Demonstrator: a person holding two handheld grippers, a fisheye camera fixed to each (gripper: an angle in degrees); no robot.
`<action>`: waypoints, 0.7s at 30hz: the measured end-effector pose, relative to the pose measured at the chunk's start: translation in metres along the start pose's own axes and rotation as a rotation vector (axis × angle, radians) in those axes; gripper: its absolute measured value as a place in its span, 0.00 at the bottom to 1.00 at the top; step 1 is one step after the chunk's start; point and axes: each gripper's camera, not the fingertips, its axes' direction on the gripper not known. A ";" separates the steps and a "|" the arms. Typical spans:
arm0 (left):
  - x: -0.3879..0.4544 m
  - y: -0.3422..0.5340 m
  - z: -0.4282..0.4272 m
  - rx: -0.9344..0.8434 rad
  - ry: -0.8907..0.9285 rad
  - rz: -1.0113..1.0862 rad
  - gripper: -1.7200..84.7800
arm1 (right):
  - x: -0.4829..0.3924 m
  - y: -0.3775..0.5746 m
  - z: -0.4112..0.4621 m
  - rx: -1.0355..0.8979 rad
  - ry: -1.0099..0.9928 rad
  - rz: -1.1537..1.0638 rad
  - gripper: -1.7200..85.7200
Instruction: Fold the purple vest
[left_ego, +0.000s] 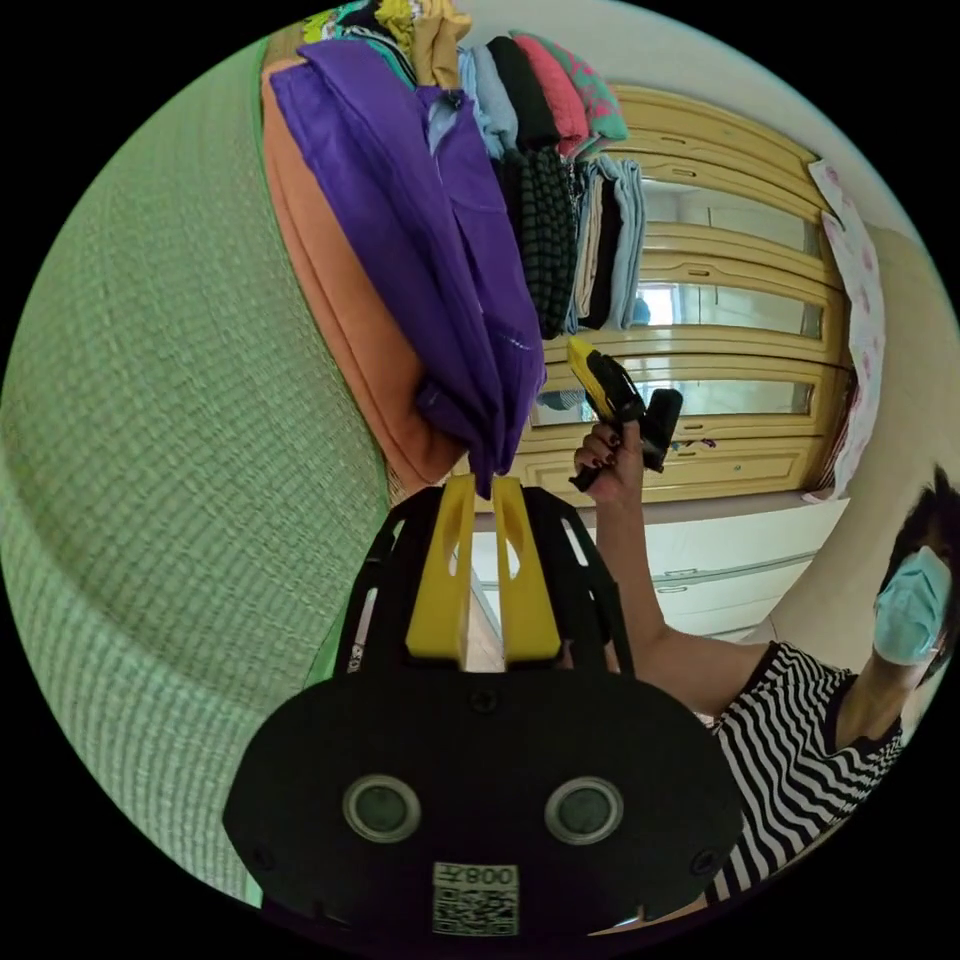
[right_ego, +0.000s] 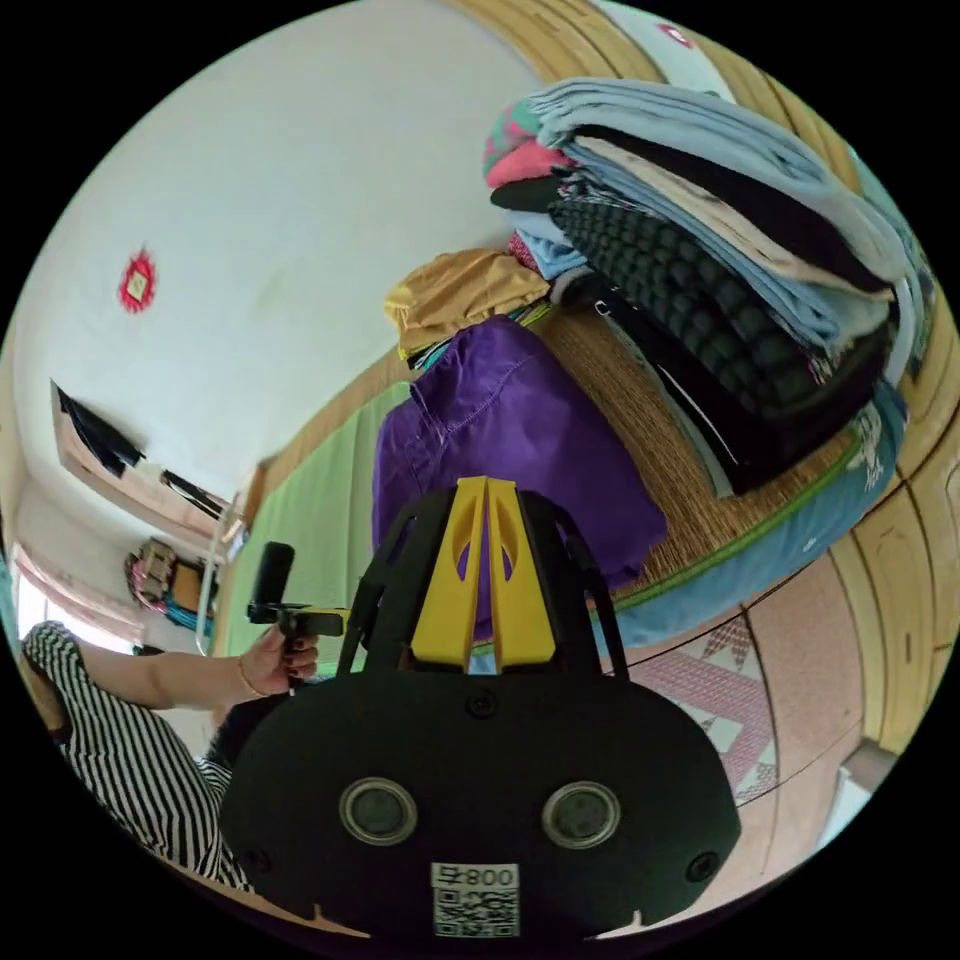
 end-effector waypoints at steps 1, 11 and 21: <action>0.004 -0.001 -0.008 0.023 -0.013 0.003 0.05 | -0.018 -0.014 0.015 -0.030 0.045 -0.032 0.02; 0.038 -0.087 -0.077 0.269 -0.214 0.050 0.02 | -0.131 -0.132 0.140 -0.131 0.311 -0.196 0.02; 0.041 -0.138 -0.060 0.203 -0.283 0.081 0.02 | -0.113 -0.160 0.202 -0.173 0.459 -0.078 0.02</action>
